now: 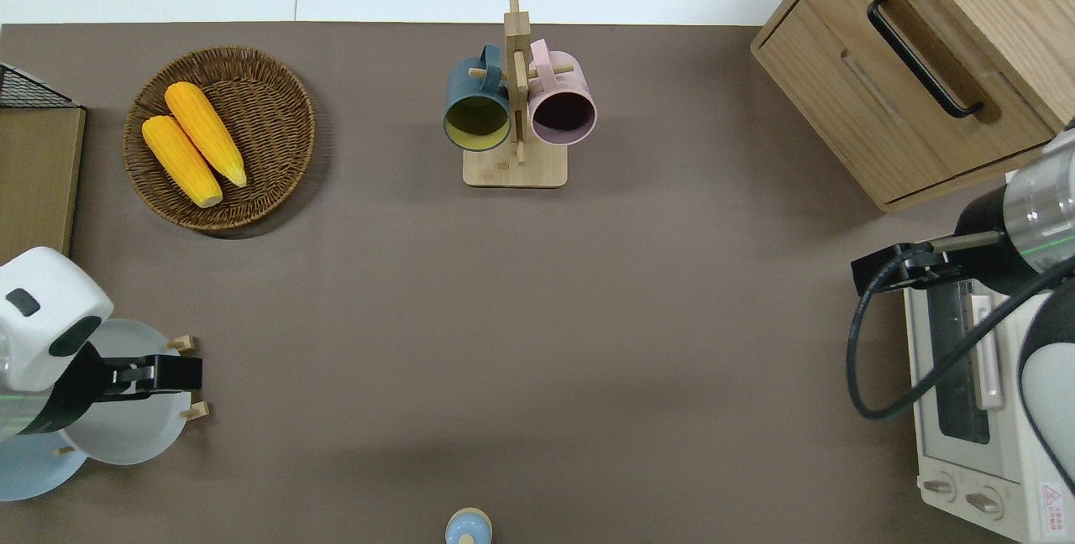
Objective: Pick gray plate from low plate rack and place it on table with left arm
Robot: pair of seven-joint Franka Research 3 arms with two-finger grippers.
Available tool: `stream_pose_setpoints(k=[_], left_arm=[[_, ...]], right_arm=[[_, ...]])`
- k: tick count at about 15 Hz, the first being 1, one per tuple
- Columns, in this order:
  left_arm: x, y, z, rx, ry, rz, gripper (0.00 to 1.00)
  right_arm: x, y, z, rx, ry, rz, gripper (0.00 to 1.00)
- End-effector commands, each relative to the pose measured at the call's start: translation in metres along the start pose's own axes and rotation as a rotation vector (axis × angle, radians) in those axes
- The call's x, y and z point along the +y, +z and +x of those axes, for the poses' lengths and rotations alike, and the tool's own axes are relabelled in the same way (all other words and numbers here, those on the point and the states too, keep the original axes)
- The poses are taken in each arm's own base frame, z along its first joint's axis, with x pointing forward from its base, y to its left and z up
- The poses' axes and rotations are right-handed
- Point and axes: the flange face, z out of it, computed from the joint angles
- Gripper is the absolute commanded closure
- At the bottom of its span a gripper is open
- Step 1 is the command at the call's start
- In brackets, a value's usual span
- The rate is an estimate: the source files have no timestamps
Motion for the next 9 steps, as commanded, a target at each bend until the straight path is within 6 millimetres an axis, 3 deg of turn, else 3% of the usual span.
stream_pose_setpoints(k=[1,4,9], left_arm=[[-0.021,0.004,-0.005,0.03,-0.023,-0.023,0.01],[-0.051,0.008,0.001,0.056,-0.058,0.02,0.01],[-0.082,0.023,0.001,0.053,-0.094,0.077,0.01]], right_arm=[[0.003,-0.004,-0.003,0.0,0.017,-0.007,0.017],[0.002,-0.003,-0.002,-0.002,0.016,-0.006,0.017],[0.003,-0.003,-0.002,-0.003,0.017,-0.006,0.017]])
